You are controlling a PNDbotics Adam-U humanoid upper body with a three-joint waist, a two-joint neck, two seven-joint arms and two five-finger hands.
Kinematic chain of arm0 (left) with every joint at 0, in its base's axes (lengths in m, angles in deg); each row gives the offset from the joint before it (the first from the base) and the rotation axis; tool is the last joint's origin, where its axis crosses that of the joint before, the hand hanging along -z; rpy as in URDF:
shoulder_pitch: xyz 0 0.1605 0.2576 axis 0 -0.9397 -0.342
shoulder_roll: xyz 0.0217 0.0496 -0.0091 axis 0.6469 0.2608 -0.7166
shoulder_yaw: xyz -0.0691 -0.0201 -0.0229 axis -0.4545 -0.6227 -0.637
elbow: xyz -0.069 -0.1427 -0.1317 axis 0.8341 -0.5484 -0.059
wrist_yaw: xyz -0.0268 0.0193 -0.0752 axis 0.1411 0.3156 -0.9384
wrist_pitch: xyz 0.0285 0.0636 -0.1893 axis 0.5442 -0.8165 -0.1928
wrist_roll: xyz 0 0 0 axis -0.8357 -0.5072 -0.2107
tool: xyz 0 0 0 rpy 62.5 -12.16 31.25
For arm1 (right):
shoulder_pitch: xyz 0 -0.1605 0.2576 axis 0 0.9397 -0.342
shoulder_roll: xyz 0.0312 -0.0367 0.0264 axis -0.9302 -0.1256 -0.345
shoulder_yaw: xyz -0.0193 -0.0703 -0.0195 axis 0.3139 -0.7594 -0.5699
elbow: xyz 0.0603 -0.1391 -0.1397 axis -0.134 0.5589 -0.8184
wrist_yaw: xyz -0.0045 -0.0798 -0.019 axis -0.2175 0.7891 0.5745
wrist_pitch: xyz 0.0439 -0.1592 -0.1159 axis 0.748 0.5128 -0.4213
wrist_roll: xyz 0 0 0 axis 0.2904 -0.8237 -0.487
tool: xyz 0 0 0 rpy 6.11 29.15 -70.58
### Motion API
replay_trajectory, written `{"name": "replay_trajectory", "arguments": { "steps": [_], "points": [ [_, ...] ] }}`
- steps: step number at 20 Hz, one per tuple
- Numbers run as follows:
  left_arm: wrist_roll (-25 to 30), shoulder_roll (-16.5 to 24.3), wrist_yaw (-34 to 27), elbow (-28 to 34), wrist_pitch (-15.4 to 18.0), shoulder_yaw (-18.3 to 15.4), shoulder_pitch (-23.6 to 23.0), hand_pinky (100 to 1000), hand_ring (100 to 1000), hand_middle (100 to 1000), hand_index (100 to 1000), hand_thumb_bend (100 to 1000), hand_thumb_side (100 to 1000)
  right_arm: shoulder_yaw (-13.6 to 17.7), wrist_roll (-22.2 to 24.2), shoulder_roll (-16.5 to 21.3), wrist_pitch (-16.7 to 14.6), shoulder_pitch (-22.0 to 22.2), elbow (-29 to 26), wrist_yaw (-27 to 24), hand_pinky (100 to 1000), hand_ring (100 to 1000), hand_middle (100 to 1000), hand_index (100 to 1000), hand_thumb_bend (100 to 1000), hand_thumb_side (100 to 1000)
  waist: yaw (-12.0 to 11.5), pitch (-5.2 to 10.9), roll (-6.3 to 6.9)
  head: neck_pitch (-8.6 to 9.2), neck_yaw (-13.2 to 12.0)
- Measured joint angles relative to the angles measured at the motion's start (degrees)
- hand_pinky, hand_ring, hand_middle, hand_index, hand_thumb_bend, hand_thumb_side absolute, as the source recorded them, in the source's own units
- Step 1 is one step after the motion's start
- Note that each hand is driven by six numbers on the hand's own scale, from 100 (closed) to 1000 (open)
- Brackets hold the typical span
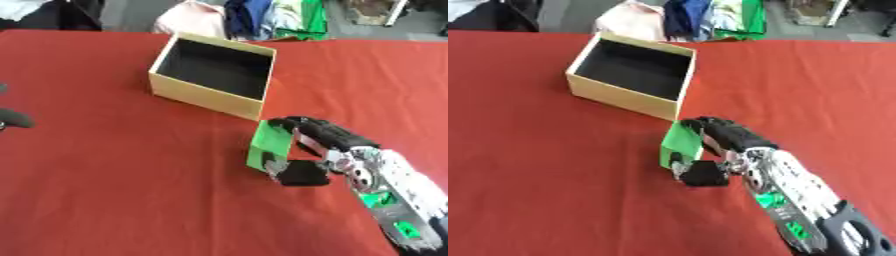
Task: Pick up objects on the table and place them in the box.
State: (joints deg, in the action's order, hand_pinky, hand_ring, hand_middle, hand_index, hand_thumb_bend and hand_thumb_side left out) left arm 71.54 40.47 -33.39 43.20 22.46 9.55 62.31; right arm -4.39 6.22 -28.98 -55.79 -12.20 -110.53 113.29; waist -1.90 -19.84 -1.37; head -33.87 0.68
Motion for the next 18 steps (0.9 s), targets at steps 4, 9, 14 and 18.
{"name": "replay_trajectory", "arguments": {
  "steps": [4,9,14,18],
  "points": [
    [0.09,-0.02,0.00,0.00,-0.08,0.00,0.00,613,595,747,894,100,531,-0.10,-2.02,-0.01,-0.07,0.09,-0.06,0.25,730,704,812,1000,100,497,-0.17,-0.21,0.00,0.16,0.00],
    [0.20,-0.05,0.07,0.00,-0.17,0.00,0.01,613,596,747,893,100,531,-0.31,-5.40,-0.17,0.07,0.50,-0.39,0.51,658,627,750,1000,100,368,-0.25,-0.37,0.00,0.23,0.00],
    [0.35,-0.31,0.22,0.00,-0.21,0.00,0.03,613,595,747,892,100,530,-0.34,-8.38,-0.29,0.72,0.54,-0.40,-0.18,582,573,632,1000,100,258,-0.40,-0.50,0.00,0.23,0.00],
    [0.50,-0.48,0.27,0.00,-0.29,0.01,0.05,613,595,748,892,100,530,-0.35,-10.60,-0.30,1.24,0.54,-0.71,-1.25,529,532,557,1000,100,199,-0.41,-0.52,0.00,0.23,0.00]
  ]
}}
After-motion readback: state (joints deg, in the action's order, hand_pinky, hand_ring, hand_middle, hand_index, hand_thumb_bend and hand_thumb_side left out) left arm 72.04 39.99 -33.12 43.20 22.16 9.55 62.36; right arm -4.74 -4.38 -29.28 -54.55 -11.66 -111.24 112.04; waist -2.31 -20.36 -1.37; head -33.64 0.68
